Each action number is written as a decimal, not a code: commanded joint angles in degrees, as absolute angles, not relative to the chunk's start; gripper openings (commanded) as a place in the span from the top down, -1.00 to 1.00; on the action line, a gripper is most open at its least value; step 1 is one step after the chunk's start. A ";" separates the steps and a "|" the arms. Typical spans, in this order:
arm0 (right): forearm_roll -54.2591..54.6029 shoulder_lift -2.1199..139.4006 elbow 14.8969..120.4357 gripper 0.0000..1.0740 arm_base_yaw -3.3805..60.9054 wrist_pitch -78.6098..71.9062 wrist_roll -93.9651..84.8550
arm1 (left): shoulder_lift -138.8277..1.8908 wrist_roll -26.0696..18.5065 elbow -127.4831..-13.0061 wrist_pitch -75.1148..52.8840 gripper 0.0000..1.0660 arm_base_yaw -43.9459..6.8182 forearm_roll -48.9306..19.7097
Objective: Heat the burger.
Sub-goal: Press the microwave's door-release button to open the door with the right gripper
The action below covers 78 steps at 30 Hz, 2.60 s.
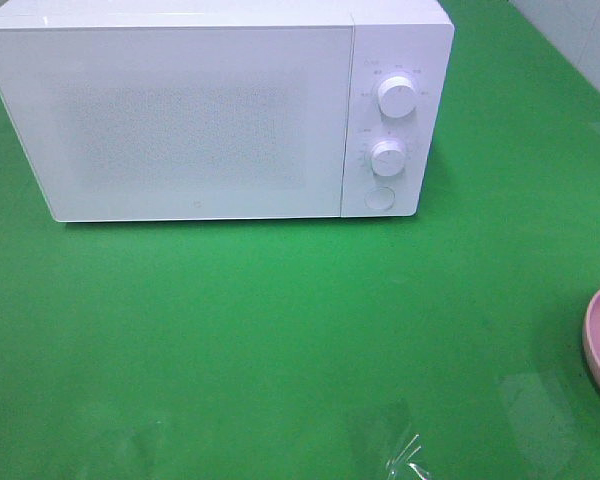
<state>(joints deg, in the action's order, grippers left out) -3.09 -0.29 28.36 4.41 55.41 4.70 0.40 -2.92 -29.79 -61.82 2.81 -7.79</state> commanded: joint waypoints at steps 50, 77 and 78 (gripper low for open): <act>-2.98 26.13 22.98 -0.37 4.01 16.62 6.07 | 1.55 -2.92 -29.62 -61.19 -0.87 3.04 -7.91; -3.72 57.87 22.46 -0.37 4.01 -19.31 5.56 | 1.55 -2.92 -29.62 -61.19 -0.87 3.04 -7.91; -3.72 60.68 22.46 -0.37 4.01 -22.52 4.87 | 1.55 -2.92 -29.62 -61.19 -0.87 3.04 -7.91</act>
<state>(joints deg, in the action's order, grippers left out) -3.27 57.70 22.63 4.41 -17.25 5.73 0.40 -2.92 -29.79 -61.82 2.81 -7.73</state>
